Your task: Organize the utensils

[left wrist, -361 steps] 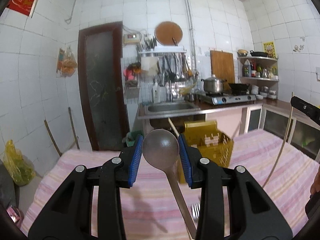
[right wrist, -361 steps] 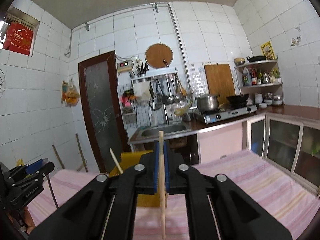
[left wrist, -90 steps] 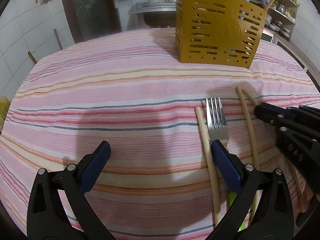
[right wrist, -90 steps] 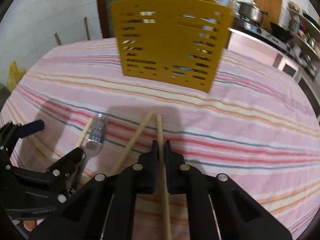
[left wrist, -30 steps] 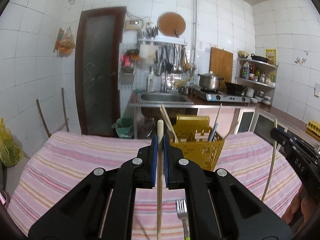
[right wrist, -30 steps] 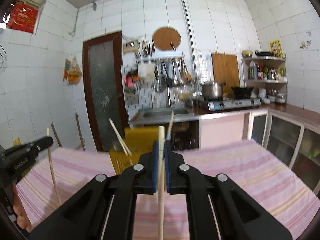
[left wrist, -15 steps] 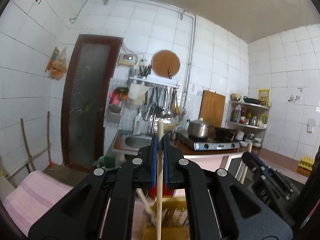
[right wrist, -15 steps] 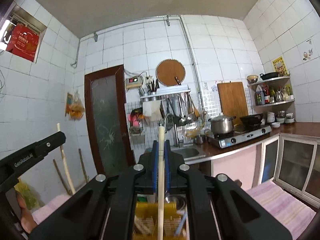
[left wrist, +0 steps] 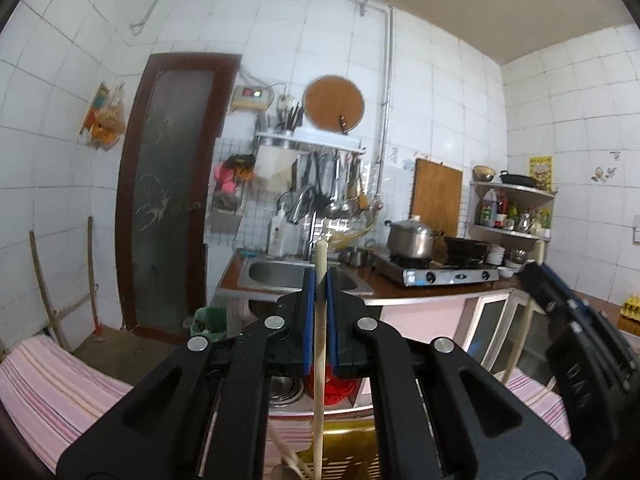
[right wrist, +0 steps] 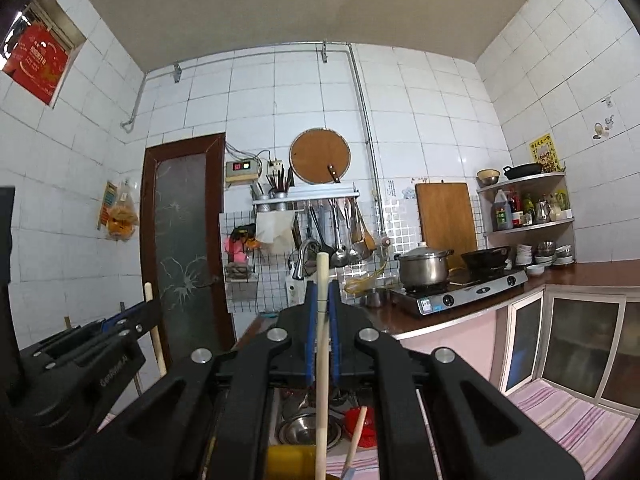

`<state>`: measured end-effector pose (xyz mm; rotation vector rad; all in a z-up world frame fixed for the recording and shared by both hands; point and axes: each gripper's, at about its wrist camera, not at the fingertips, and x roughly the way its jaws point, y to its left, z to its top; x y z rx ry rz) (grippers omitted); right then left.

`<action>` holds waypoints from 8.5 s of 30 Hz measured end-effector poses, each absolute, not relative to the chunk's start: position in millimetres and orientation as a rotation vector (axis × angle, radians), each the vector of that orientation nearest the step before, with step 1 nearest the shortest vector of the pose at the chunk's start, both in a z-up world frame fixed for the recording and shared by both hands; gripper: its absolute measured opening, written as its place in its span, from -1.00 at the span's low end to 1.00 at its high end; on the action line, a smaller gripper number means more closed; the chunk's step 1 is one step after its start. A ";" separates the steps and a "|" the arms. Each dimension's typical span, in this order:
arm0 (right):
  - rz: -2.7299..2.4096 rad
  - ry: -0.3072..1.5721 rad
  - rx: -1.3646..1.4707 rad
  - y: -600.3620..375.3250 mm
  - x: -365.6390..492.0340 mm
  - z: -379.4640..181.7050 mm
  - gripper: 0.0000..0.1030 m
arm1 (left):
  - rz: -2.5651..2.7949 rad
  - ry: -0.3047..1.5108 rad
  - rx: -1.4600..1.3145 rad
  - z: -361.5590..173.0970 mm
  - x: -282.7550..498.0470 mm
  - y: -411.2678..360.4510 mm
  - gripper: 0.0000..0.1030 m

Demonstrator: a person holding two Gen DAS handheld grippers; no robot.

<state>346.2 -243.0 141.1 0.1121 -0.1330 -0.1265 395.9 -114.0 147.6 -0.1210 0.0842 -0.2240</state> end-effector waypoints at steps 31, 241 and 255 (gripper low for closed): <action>-0.136 0.575 0.070 -226.1 262.8 41.3 0.24 | -0.033 0.601 0.029 47.1 278.4 -1.7 0.90; -0.098 0.253 0.054 -225.6 77.0 -2.9 0.91 | -0.079 0.222 0.050 12.2 80.5 -11.1 0.90; -0.110 0.234 0.047 -226.8 72.8 -0.9 0.91 | -0.097 0.239 0.048 7.4 80.1 -10.6 0.90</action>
